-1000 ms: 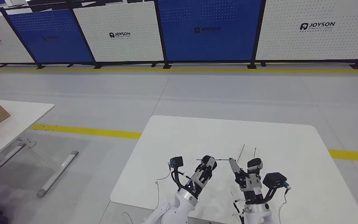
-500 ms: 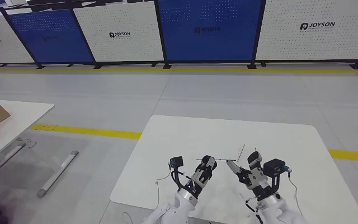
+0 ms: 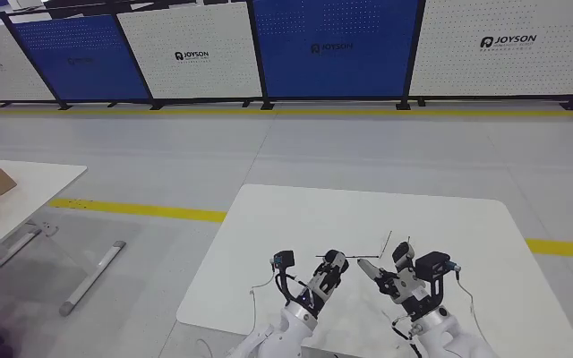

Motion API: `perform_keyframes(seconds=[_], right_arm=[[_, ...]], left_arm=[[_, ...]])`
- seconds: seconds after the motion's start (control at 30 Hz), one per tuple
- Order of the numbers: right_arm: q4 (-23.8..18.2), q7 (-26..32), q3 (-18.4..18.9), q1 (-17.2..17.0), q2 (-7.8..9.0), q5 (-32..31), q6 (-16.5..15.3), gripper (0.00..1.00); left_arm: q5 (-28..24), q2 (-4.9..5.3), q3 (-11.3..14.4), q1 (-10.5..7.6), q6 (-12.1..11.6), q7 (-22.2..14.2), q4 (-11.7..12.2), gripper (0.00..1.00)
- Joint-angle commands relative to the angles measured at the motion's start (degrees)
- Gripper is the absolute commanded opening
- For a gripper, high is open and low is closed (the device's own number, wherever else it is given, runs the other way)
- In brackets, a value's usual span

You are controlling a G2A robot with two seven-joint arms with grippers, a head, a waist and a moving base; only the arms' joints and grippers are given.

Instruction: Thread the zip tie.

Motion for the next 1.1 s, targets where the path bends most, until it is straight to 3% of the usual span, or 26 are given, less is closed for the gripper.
perform_keyframes(seconds=[0.0, 0.33, 0.47, 0.5, 0.53, 0.57, 0.67, 0.77, 0.83, 0.93, 1.07], right_arm=[[0.0, 0.0, 0.0, 0.0, 0.0, 0.0, 0.0, 1.0], [0.67, 0.12, 0.05, 0.99, 0.25, 2.5, 0.0, 1.0], [0.73, -0.25, 0.02, 1.44, 0.76, 0.19, 0.0, 1.0], [0.78, -0.22, 0.03, 1.56, 0.89, -0.3, 0.0, 0.7], [0.83, -0.23, 0.02, 1.61, 0.97, -0.51, 0.0, 0.48], [0.85, -0.01, -0.08, 1.69, 1.05, -0.67, 0.0, 0.39], [0.97, 0.86, -0.65, 2.06, 1.29, -1.16, 0.0, 0.29], [1.02, 1.65, -1.71, 2.45, 1.59, -1.37, 0.0, 0.26], [1.03, 1.67, -2.13, 2.68, 1.86, -1.1, 0.0, 0.09], [1.0, 1.51, -2.48, 2.8, 2.31, -0.81, 0.0, 0.0], [0.94, 1.29, -2.73, 2.93, 2.9, -0.59, 0.0, 0.0]], left_arm=[[-2.2, 0.04, -0.2, 0.5, -0.85, -1.04, -0.45, 0.0], [-2.2, 0.04, -0.2, 0.5, -0.85, -1.04, -0.45, 0.0], [-2.2, 0.04, -0.2, 0.5, -0.85, -1.04, -0.45, 0.0], [-2.2, 0.04, -0.2, 0.5, -0.85, -1.04, -0.45, 0.0], [-2.2, 0.04, -0.2, 0.5, -0.85, -1.04, -0.45, 0.0], [-2.2, 0.04, -0.2, 0.5, -0.85, -1.04, -0.45, 0.0], [-2.2, 0.04, -0.2, 0.5, -0.85, -1.04, -0.45, 0.0], [-2.2, 0.04, -0.2, 0.5, -0.85, -1.04, -0.45, 0.0], [-2.2, 0.04, -0.2, 0.5, -0.85, -1.04, -0.45, 0.0], [-2.2, 0.04, -0.2, 0.5, -0.85, -1.04, -0.45, 0.0], [-2.2, 0.04, -0.2, 0.5, -0.85, -1.04, -0.45, 0.0]])
